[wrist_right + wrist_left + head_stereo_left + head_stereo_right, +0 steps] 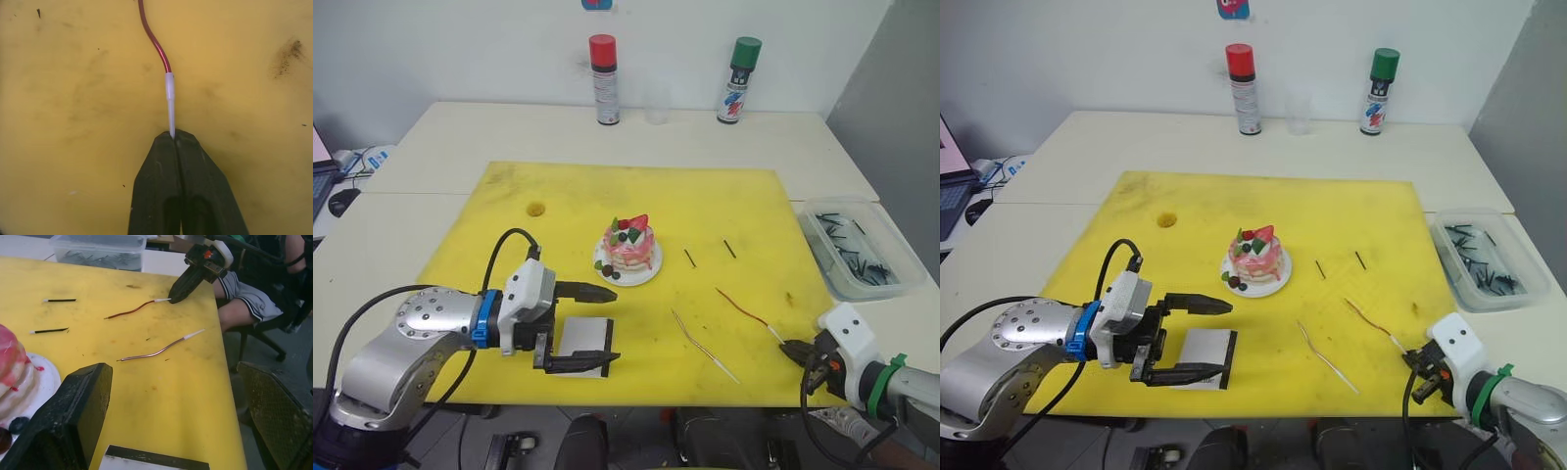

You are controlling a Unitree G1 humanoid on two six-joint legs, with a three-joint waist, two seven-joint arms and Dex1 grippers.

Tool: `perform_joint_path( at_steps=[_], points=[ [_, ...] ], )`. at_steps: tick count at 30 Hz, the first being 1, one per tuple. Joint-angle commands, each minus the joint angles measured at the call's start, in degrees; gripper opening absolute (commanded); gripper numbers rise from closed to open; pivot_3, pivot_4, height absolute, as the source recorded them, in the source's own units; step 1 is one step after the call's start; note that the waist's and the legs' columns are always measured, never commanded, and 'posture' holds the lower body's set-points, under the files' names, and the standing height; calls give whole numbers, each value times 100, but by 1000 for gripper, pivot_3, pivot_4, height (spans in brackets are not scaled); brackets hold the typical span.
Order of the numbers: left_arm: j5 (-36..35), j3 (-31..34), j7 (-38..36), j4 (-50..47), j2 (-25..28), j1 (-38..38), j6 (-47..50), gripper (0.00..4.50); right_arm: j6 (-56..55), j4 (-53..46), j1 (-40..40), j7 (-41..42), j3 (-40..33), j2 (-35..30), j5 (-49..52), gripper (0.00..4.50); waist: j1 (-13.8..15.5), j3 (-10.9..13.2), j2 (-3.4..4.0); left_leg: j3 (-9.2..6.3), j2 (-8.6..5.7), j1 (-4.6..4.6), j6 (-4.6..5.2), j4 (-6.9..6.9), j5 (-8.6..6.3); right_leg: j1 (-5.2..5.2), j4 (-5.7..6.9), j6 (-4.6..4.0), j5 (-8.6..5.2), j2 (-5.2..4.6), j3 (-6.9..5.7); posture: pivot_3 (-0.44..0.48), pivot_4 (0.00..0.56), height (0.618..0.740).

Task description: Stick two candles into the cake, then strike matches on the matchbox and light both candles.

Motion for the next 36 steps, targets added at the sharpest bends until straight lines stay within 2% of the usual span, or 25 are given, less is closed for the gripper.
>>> perform_joint_path(
  at_steps=[1,7,11,15,17,20,26,34,36],
  points=[
    [-221,218,228,-121,-59,-53,142,4500,176,-7,-307,129,-366,9,444,36,0,0,0,0,0,0,0,0,0,0,0,0,0,0,0,0,150,733],
    [-440,295,685,140,-173,-424,594,4500,513,364,-1669,-105,-688,253,1320,36,-6,3,1,0,0,-2,0,0,0,-3,0,0,0,1,-1,0,150,733],
    [-949,410,1008,388,-275,-867,1244,4500,746,607,-2549,-429,-675,568,1891,36,-8,3,1,-4,-1,-11,1,-1,0,-8,0,1,0,3,-4,0,150,733],
    [-2049,571,1880,743,-615,-1717,2354,4500,755,1063,-3703,-747,-226,1086,2336,36,-8,4,2,-10,-5,-34,2,-2,-1,-22,0,6,4,3,-8,0,150,733],
    [-2748,753,2427,1054,-939,-2222,2728,4500,772,1340,-4345,-887,76,1468,2563,36,-12,5,3,-17,-6,-36,3,-2,-2,-22,1,40,23,3,-11,0,150,733],
    [-3463,950,2916,1471,-1225,-2693,3061,4500,819,1664,-4906,-993,310,1844,2868,36,-15,5,4,-26,-6,-37,3,-5,-2,-22,2,42,25,6,-17,0,150,733],
    [-4491,1034,3537,2017,-1679,-3167,3397,4500,954,2160,-5555,-1177,626,2379,3727,36,-11,6,5,-33,-8,-47,5,-8,-3,-25,-2,37,23,5,-21,0,150,733],
    [-4772,1053,3798,1999,-1990,-3101,3293,4500,833,2254,-5698,-1583,958,2634,4229,36,-12,6,6,-37,-9,-47,5,-8,-3,-26,-1,36,23,5,-24,0,150,733],
    [-4851,1068,3845,2001,-2025,-3091,3287,4103,792,2223,-5656,-1642,1027,2651,4289,0,-13,6,6,-37,-9,-47,5,-7,-3,-26,0,35,23,5,-24,0,150,733]
  ],
)
